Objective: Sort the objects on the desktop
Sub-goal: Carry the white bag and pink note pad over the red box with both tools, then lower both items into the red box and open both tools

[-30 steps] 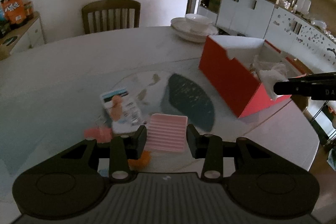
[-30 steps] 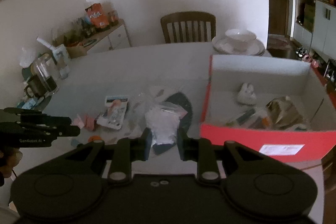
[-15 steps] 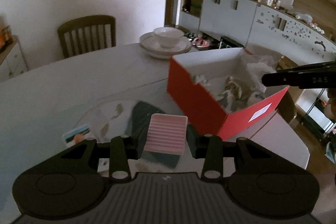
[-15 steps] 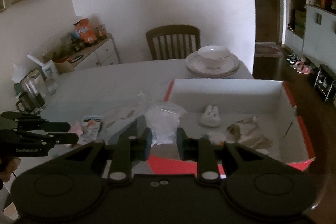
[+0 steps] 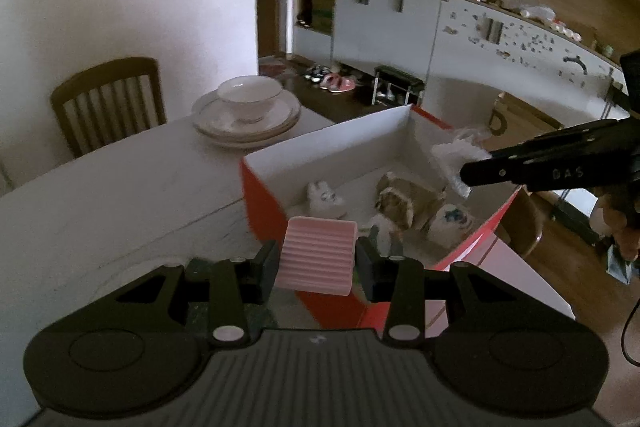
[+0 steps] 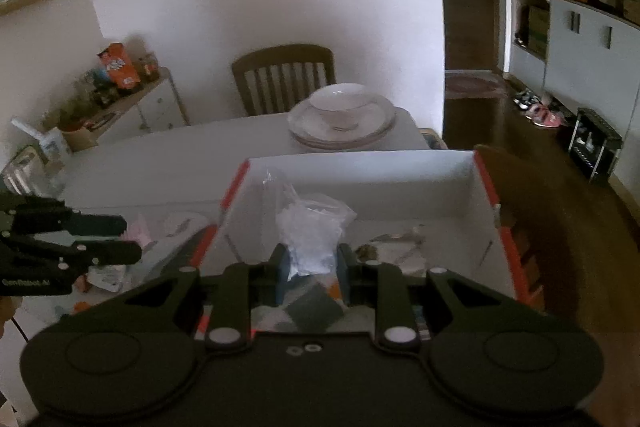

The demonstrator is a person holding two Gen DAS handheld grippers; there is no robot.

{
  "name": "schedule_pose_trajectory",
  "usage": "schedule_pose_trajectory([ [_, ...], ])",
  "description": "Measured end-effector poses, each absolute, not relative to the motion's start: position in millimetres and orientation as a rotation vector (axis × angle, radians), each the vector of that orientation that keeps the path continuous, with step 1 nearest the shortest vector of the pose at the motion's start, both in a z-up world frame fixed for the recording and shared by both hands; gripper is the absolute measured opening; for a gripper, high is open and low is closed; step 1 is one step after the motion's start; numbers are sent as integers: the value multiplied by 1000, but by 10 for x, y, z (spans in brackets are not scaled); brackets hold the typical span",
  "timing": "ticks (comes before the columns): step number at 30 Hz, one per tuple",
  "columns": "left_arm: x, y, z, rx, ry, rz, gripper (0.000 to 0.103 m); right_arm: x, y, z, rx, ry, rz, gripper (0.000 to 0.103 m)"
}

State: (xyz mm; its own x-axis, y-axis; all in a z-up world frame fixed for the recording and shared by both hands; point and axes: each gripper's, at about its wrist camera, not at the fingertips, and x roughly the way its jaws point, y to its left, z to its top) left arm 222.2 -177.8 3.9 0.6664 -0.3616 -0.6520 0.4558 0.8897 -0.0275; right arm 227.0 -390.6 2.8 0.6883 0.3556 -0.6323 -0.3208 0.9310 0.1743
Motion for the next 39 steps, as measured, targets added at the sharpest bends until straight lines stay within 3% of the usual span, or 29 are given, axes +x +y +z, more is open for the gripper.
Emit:
schedule_pose_trajectory([
  [21, 3236, -2620, -321, 262, 793, -521, 40, 2732, -4113, -320, 10, 855, 354, 24],
  [39, 3548, -2930, -753, 401, 935, -506, 40, 2841, -3969, -615, -56, 988, 413, 24],
])
